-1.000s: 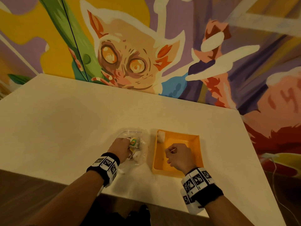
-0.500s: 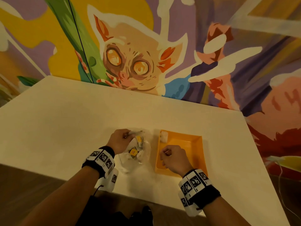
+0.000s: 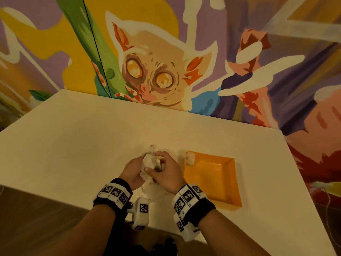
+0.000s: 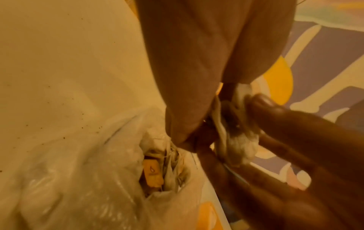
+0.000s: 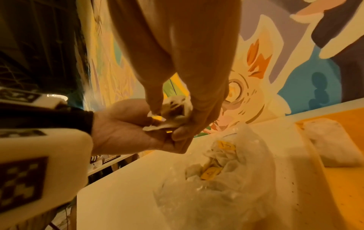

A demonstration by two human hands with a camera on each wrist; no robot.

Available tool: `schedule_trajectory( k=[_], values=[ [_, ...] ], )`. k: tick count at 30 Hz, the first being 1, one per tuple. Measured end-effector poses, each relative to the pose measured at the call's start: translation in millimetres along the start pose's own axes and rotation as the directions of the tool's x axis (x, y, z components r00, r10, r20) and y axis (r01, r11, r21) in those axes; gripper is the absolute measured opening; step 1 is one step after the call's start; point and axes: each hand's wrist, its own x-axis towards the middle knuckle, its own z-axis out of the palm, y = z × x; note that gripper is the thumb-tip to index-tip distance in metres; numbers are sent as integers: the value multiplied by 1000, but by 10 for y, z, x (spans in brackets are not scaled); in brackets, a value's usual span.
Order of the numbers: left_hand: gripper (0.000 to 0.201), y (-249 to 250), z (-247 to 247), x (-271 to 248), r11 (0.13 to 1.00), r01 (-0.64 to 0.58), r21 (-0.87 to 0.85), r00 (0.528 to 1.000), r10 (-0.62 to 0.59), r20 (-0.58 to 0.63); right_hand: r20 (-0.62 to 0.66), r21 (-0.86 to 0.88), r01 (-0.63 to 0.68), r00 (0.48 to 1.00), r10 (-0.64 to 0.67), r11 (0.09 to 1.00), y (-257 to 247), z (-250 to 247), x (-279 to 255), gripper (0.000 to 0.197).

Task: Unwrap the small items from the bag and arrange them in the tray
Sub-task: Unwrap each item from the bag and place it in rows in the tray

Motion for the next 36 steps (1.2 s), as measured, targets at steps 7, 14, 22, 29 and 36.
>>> schedule_trajectory(
  k=[7,14,22,29,36],
  values=[
    [29,-82,48,53,994,7,-113,999,-13,-47,-79,-143,83,992,-95,986,-5,82,5,19],
    [39,-88,149,92,995,-42,-89,975,21,-222,12,-234,140,990,-141,962,-76,62,-16,31],
    [11,-59,142,137,995,-15,-99,929,-23,-370,-160,-53,140,976,-146,989,-17,38,19,16],
    [21,-112,187,83,997,-14,-72,994,7,-105,-241,45,104,966,-91,994,51,-22,76,26],
    [8,-126,172,108,975,-105,195,946,158,-282,-275,6,86,958,-81,996,114,-121,106,11]
  ],
)
